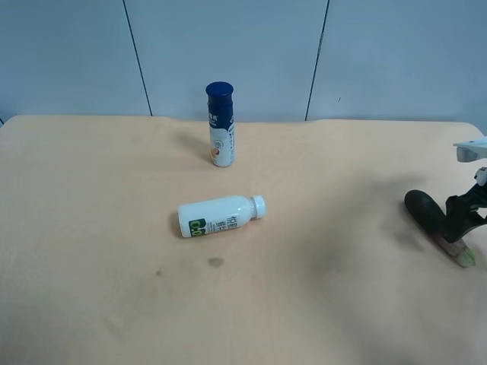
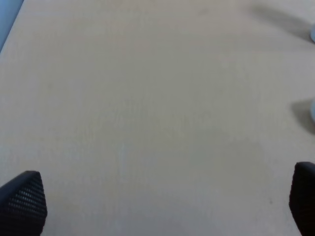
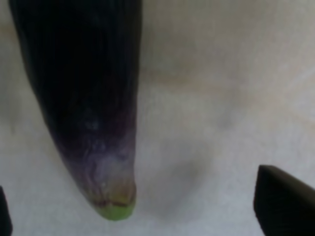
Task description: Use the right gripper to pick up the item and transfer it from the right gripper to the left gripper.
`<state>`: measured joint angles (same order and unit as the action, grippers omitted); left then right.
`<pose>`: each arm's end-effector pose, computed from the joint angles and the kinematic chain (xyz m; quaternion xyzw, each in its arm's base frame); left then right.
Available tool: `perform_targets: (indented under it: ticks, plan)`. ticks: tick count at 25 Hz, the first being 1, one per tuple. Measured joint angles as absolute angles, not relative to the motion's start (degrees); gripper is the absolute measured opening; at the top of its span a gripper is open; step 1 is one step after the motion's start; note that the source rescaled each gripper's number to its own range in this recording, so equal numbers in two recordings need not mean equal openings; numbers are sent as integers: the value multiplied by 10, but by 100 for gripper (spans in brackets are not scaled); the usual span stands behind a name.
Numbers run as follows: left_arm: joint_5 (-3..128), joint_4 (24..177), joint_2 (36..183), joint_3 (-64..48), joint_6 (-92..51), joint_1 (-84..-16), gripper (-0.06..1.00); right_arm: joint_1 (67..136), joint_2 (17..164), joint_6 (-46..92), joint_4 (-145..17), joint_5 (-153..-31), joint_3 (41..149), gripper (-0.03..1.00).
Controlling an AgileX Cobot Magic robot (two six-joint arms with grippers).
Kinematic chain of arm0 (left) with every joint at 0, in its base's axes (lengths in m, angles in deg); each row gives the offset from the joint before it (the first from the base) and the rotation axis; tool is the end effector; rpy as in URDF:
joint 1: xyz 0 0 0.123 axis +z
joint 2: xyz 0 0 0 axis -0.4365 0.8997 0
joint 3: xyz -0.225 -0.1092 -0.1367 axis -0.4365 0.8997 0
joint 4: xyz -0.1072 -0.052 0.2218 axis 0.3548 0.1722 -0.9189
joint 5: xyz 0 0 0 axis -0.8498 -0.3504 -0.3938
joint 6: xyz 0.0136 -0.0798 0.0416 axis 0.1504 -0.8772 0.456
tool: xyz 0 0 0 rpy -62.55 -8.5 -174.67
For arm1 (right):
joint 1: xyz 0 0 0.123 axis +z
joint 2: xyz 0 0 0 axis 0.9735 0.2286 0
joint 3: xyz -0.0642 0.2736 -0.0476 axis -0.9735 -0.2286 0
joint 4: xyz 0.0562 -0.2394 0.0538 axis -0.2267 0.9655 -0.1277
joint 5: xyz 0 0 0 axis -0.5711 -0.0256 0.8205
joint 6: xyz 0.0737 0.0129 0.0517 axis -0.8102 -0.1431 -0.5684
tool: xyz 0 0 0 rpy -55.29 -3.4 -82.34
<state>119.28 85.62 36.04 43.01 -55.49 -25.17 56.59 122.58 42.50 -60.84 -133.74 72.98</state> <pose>-0.0060 0.0016 0.2784 -0.0154 0.8489 0.0076 0.5283 0.2905 -0.1003 0.1424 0.1641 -0.9856 -0.0409 0.0036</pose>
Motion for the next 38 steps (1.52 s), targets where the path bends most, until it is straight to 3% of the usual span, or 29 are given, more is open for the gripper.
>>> perform_targets:
  ticks: [30,34,38]
  plan:
    - [1193,856,360,430,-555,-252,100,566,1281,436,-608,-1304,730,92]
    - [1193,856,360,430,-555,-252,100,566,1281,434,-608,-1300,730,83]
    - [1193,856,360,430,-555,-252,100,566,1281,423,-608,-1298,730,60]
